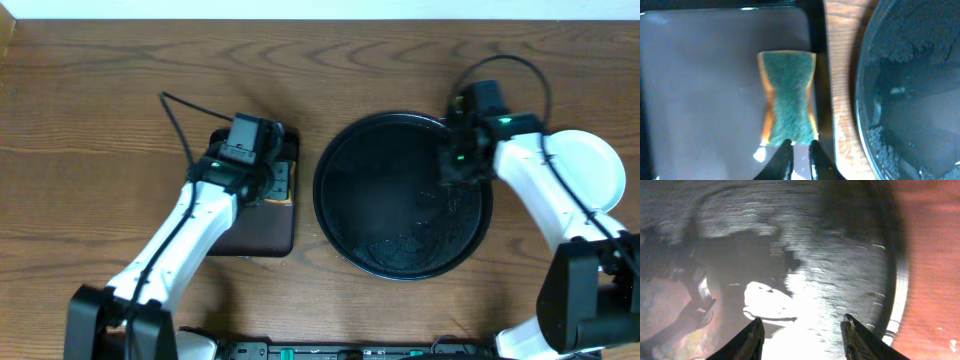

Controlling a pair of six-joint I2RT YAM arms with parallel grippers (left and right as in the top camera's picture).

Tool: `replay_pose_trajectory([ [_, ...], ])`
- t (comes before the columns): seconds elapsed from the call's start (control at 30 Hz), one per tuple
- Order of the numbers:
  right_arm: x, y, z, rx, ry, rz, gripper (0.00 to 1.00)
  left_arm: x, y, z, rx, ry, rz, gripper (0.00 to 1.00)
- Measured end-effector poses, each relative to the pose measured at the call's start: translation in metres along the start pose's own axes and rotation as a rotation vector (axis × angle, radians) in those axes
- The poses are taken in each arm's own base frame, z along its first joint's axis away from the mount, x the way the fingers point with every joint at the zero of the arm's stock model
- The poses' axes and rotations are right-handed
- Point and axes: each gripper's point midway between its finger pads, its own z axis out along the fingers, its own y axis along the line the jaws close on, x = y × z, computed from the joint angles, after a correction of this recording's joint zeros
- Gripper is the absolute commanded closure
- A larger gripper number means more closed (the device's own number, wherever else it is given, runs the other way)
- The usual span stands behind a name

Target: Clean dirty plates on tray and stack at the side

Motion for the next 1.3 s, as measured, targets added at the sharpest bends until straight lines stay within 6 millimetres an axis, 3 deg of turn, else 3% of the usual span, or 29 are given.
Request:
replay_pose_trajectory([
  [0.17, 0.004, -0.043, -0.002, 0.024, 0.016, 0.126, 0.50, 0.000, -0.013, 0.022, 0.009, 0.012, 0.026, 0.83],
  [0.33, 0.007, -0.066, -0.004, 0.035, 0.017, 0.192, 0.50, 0.003, -0.018, 0.041, 0.008, 0.032, 0.030, 0.83],
  [0.53, 0.007, -0.068, -0.004, 0.034, 0.016, 0.200, 0.50, 0.002, -0.011, 0.046, -0.026, 0.028, 0.029, 0.83],
  [0.6, 0.006, -0.068, -0.004, 0.034, 0.015, 0.200, 0.49, 0.003, -0.013, 0.046, -0.014, 0.033, 0.029, 0.83],
  [0.63, 0.007, -0.068, -0.004, 0.033, 0.016, 0.200, 0.50, 0.004, -0.015, 0.046, -0.004, 0.035, 0.029, 0.77],
  [1.13, 0.007, -0.068, -0.004, 0.033, 0.019, 0.200, 0.50, 0.010, -0.024, 0.053, 0.050, 0.068, 0.024, 0.77],
  [1.2, 0.007, -0.068, -0.004, 0.033, 0.019, 0.200, 0.50, 0.013, -0.023, 0.059, 0.046, 0.084, 0.022, 0.81],
  [1.23, 0.007, -0.068, -0.004, 0.033, 0.019, 0.200, 0.50, 0.015, -0.022, 0.062, 0.043, 0.093, 0.021, 0.91],
  [1.3, 0.007, -0.068, -0.004, 0.033, 0.019, 0.200, 0.50, 0.016, -0.021, 0.066, 0.040, 0.096, 0.024, 0.92],
])
